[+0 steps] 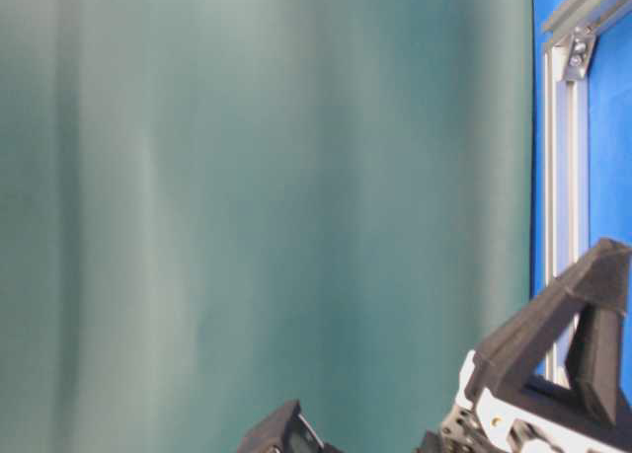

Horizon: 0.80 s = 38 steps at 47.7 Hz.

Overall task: Insert the wire through the string loop located on the right side.
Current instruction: 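Move the left gripper to the plug emerging past the loop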

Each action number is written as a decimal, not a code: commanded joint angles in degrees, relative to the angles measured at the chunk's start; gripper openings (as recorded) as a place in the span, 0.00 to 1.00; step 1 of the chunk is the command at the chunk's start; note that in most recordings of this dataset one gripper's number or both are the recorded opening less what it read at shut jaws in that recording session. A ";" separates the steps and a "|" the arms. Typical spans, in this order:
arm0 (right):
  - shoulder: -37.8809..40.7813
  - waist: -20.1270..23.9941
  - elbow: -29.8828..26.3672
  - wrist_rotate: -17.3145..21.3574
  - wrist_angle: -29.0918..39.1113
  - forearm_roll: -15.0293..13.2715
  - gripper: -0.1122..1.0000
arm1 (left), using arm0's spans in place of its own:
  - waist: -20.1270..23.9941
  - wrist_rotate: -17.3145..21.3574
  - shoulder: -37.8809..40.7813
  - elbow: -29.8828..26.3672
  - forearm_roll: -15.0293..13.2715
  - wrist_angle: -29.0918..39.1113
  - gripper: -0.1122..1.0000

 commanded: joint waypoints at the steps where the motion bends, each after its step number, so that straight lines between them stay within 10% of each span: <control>1: -0.35 -0.09 -0.79 0.00 -0.53 0.18 0.07 | 0.35 0.09 -0.97 -2.29 0.09 0.09 0.10; 38: -0.35 -0.09 -0.97 0.00 -0.44 0.18 0.07 | 3.16 0.26 11.43 -27.95 0.18 17.58 0.10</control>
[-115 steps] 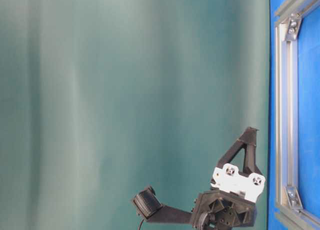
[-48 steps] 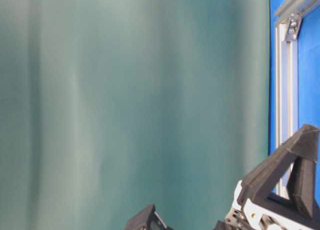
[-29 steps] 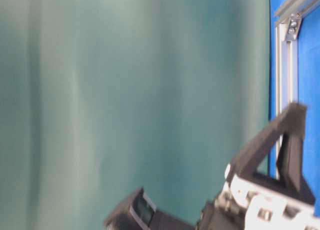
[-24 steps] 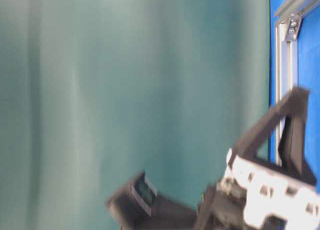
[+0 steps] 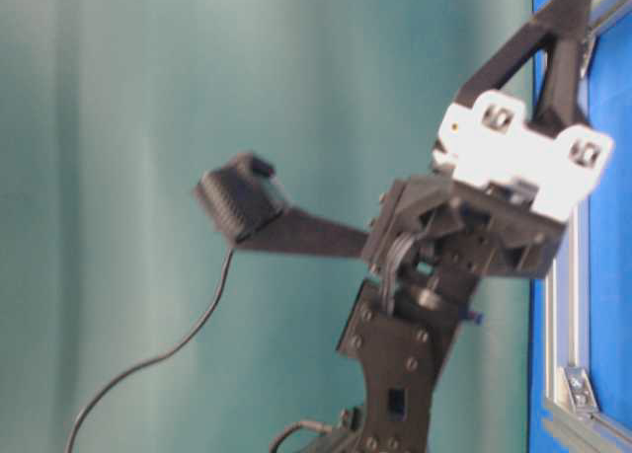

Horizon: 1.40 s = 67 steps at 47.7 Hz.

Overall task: Insert the wire through the string loop located on the right side.
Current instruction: 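Move the left gripper to the plug emerging past the loop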

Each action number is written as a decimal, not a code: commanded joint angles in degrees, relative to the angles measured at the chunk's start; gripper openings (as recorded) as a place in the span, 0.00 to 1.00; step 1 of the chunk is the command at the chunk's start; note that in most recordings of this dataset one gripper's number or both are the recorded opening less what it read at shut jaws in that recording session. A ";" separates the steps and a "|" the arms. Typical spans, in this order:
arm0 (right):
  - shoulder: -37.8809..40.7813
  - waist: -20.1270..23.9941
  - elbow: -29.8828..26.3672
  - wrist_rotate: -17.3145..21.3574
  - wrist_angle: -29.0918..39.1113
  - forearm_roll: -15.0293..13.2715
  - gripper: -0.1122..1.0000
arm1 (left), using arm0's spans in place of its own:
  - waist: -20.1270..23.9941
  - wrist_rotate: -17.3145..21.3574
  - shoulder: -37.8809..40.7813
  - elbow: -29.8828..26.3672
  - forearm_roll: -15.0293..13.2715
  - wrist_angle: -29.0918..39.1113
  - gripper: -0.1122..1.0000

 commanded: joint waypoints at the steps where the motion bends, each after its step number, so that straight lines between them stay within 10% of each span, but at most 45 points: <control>1: -0.44 -0.09 -0.88 0.00 -0.44 0.18 0.07 | 0.35 0.18 -0.35 -2.11 0.18 1.14 0.10; 17: -0.44 -0.09 -0.88 0.00 -0.53 0.18 0.07 | 0.18 0.79 -0.18 -1.76 0.18 3.96 0.14; 33: -0.44 -0.09 -0.97 0.00 -0.53 0.09 0.07 | -0.26 0.79 -0.09 -2.11 0.09 3.69 0.90; 67: -0.44 -0.09 -0.88 0.00 -0.35 0.09 0.07 | -0.35 0.18 5.01 -1.67 0.18 -0.09 0.90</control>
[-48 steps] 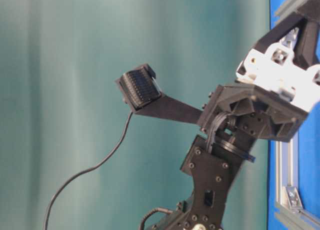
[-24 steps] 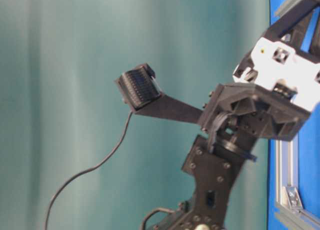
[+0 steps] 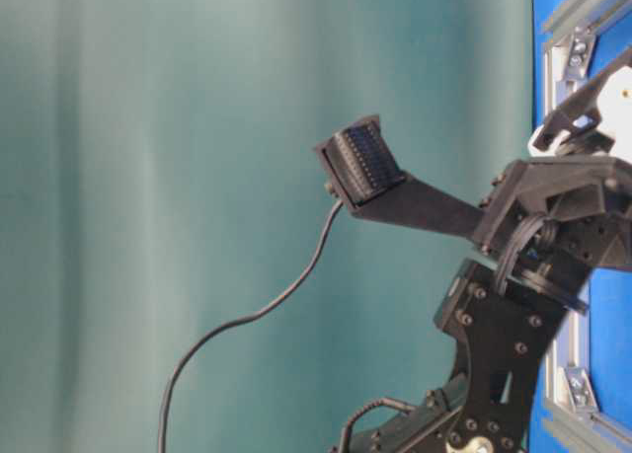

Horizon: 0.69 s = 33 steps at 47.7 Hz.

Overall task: Insert the wire through the string loop located on the right side.
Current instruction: 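Move the left gripper to the plug emerging past the loop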

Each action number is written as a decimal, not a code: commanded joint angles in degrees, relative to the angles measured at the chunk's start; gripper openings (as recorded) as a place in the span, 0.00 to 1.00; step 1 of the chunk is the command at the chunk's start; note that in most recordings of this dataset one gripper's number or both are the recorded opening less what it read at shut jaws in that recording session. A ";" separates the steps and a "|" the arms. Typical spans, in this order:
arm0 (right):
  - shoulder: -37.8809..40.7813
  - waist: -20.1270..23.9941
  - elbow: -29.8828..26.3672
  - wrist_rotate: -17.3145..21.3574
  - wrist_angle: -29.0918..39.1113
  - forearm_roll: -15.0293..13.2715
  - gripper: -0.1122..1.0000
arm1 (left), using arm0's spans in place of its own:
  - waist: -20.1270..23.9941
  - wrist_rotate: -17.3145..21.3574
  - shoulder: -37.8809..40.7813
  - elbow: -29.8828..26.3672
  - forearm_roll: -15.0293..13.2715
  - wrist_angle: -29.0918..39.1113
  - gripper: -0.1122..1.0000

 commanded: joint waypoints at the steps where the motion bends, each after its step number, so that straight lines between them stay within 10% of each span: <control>1: -0.35 -0.09 -0.88 0.09 -0.35 0.00 0.07 | -0.18 0.00 -1.49 -0.62 0.18 -0.44 0.90; 25: -0.35 -0.09 -0.97 0.09 -0.26 0.00 0.07 | -0.62 0.44 -1.58 -0.97 0.18 -0.35 0.89; 33: -0.35 -0.09 -0.97 0.09 -0.26 0.00 0.07 | -0.62 0.35 -1.58 -1.05 0.18 -0.26 0.74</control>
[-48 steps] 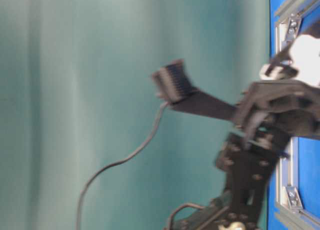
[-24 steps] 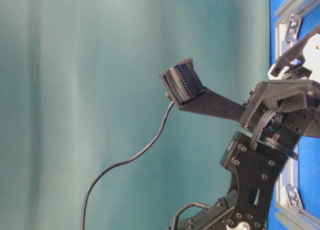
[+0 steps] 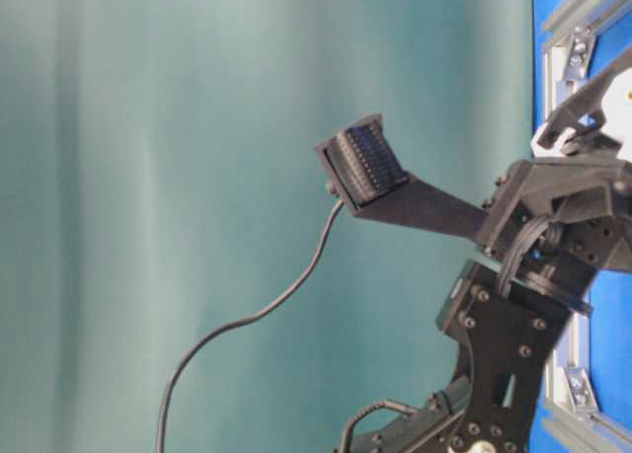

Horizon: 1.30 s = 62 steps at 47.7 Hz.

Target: Insert the wire through the string loop located on the right side.

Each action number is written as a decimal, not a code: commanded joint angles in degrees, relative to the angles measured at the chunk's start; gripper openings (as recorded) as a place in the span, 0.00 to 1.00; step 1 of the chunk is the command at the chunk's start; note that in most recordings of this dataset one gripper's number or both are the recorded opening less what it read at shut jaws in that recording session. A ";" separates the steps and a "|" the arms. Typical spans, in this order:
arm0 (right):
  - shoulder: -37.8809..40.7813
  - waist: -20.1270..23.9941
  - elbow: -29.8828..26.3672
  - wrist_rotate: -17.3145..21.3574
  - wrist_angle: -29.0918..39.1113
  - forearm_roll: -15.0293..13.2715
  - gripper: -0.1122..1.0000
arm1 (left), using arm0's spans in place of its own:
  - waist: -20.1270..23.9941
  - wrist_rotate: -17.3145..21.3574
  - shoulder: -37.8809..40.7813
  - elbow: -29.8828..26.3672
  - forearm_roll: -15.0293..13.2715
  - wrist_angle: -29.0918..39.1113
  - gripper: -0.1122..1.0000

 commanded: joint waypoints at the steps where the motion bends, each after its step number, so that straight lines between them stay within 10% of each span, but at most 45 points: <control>1: -0.35 -0.09 -0.97 0.00 -0.26 0.00 0.07 | -0.18 -0.09 -1.58 -1.05 0.09 -0.44 0.69; 11: -0.35 -0.09 -0.88 0.00 -0.26 0.00 0.07 | -0.09 0.35 -1.58 -1.14 0.09 -0.62 0.17; 42: -0.88 -0.09 -0.53 0.26 2.02 0.00 0.10 | -0.18 0.44 -1.58 -0.97 0.09 -0.62 0.17; 62: -1.14 -0.09 -0.35 0.00 3.25 2.29 0.95 | -0.44 0.62 -4.57 1.67 0.18 -0.62 0.17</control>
